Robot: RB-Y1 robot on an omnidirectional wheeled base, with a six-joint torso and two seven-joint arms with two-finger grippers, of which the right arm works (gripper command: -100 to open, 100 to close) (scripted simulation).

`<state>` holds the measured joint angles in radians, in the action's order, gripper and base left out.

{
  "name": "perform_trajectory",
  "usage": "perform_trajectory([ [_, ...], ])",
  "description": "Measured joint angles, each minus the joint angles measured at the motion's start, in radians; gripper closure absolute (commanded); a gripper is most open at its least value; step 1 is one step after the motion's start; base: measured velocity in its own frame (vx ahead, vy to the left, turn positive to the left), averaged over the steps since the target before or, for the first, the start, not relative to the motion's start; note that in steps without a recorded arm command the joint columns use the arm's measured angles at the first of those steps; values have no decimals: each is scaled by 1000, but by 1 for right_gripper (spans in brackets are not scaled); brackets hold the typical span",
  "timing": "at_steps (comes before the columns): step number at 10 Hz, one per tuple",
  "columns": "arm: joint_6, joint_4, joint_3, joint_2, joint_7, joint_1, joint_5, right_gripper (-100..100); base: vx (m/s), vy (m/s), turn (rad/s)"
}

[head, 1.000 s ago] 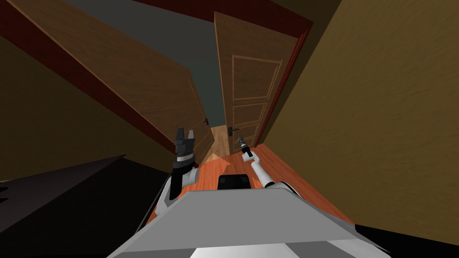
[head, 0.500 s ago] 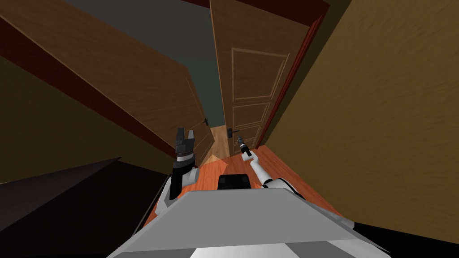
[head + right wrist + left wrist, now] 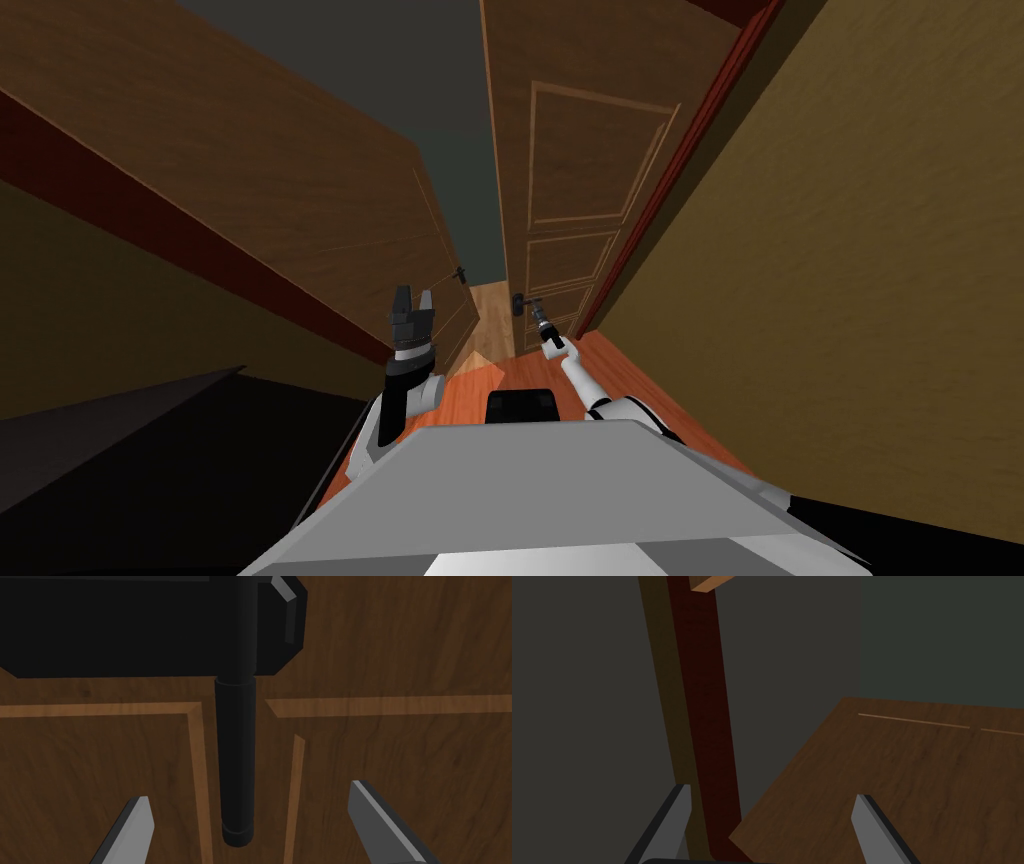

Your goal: Push the door open

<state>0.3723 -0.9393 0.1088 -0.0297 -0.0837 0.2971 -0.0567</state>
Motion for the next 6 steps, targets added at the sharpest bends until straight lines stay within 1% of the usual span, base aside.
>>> perform_trajectory([
  [2,0,0,-3,7,0,-1,1,-100,189,45,20],
  [3,1,5,-6,17,1,2,2,-100,176,54,23],
  [4,1,3,-8,31,3,-1,2,-100,81,25,4],
  [5,1,2,-8,33,3,0,2,100,-11,-3,-4],
  [6,1,2,-8,32,3,0,2,100,-24,-10,9],
])
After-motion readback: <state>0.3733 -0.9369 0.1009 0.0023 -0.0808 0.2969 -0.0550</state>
